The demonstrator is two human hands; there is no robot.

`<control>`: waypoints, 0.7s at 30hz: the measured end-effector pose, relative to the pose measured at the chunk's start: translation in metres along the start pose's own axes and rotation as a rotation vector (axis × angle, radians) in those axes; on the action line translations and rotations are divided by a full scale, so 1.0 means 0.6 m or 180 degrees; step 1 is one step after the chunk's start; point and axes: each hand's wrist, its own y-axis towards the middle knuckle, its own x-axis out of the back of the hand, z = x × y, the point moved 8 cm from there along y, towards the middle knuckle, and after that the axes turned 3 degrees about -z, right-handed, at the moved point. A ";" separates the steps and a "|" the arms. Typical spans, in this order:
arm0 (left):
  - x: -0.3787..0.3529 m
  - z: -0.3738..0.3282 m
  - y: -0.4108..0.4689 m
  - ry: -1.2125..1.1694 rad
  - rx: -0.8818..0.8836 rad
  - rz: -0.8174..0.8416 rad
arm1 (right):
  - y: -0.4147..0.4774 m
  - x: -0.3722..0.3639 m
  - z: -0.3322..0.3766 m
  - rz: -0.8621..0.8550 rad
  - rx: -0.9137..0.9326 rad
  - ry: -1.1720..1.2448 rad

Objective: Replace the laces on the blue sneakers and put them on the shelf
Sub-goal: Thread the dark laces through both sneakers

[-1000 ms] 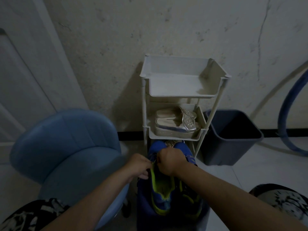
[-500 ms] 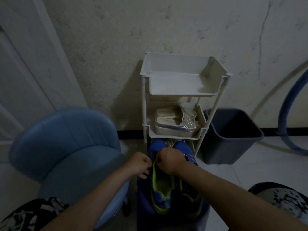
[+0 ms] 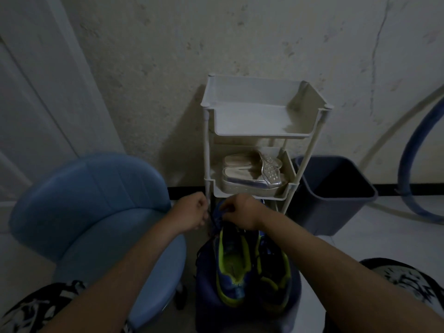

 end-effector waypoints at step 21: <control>-0.078 0.029 -0.014 -0.0552 0.0275 0.0611 | 0.025 0.043 0.039 -0.0689 0.0066 0.1623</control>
